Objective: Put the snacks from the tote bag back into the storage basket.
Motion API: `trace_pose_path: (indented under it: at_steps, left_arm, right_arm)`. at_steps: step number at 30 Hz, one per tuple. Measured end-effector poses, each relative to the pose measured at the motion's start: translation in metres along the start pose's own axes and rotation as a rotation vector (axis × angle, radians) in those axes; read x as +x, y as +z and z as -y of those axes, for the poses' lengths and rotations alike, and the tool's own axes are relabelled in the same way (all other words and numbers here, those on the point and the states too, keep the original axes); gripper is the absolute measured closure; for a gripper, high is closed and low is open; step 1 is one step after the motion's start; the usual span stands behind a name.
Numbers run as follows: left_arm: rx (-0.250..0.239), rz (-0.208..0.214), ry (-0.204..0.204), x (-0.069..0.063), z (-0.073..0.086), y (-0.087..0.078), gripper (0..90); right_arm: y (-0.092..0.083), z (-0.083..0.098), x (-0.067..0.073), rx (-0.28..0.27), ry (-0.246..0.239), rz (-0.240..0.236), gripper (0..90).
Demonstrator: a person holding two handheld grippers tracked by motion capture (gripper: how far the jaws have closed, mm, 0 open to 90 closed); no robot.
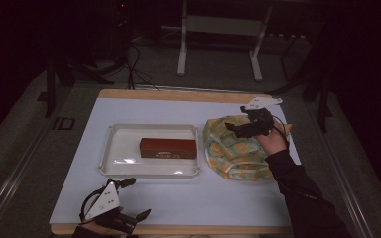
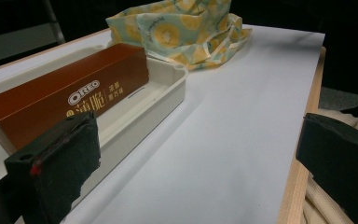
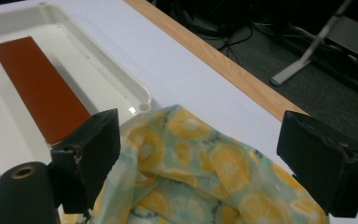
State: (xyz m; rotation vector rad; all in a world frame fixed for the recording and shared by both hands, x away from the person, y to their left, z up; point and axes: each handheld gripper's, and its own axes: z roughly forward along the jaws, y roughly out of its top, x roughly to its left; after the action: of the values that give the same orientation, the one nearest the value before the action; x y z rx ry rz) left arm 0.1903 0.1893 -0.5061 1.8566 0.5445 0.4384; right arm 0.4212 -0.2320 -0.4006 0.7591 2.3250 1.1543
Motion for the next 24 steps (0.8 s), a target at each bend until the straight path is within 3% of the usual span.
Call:
trace_pose_path:
  at_steps: [6, 10, 15, 17, 24]
  left_arm:
    - [0.008, 0.017, 0.016, -0.001, 0.000, 0.001, 0.0]
    - [0.009, 0.017, 0.015, -0.001, 0.000, 0.001, 0.0]
    - [0.009, 0.029, 0.017, -0.002, 0.000, 0.002, 0.0]
    - [0.009, 0.032, 0.016, -0.002, 0.000, 0.002, 0.0]
    - [0.018, 0.038, 0.022, -0.002, 0.000, 0.003, 0.0]
  right_arm:
    - [-0.009, 0.024, 0.003, -0.037, 0.060, 0.080, 13.5]
    - [-0.014, 0.034, 0.003, -0.056, 0.086, 0.107, 13.5]
    - [-0.022, 0.048, 0.008, -0.092, 0.110, 0.179, 13.5]
    - [-0.025, 0.054, 0.010, -0.119, 0.124, 0.193, 13.5]
    - [-0.033, 0.075, 0.015, -0.128, 0.134, 0.231, 13.4]
